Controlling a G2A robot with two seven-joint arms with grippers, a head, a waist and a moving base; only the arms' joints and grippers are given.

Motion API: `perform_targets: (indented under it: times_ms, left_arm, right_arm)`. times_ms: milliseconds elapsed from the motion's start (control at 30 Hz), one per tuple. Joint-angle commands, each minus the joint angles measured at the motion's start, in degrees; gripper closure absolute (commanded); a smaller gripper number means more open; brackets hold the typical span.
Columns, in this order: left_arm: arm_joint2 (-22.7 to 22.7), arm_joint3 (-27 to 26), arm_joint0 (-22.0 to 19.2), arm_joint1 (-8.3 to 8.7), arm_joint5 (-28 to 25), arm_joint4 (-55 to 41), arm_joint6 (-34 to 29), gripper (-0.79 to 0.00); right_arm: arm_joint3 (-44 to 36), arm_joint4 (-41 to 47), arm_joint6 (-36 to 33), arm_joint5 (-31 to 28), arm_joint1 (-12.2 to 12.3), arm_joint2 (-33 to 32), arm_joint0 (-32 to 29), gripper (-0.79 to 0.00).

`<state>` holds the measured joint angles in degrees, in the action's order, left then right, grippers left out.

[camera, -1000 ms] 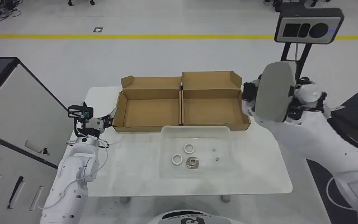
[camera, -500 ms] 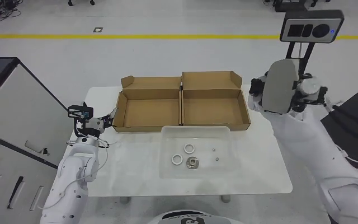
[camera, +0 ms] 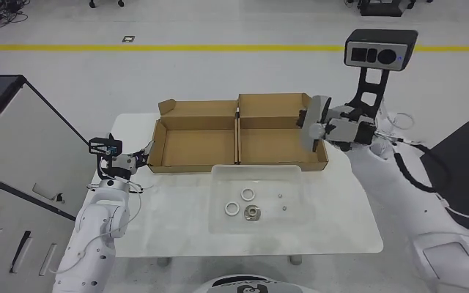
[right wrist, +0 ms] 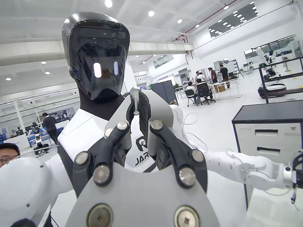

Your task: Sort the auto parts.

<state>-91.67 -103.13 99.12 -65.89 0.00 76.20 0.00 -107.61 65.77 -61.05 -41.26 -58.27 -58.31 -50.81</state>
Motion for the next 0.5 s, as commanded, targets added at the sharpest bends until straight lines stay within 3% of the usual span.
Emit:
perform_targets:
  times_ms: [0, 467]
  left_arm:
    - [0.00, 0.00, 0.00, 0.00, 0.00, 0.00, 0.00, -0.785]
    - [0.00, 0.00, 0.00, 0.00, 0.00, 0.00, 0.00, -0.785]
  right_arm:
    - [-0.34, 2.22, -0.81, -0.15, -0.26, -0.09, -0.57, 0.000]
    - [-2.47, 15.51, -4.38, 2.40, -3.53, -2.91, -3.95, 0.000]
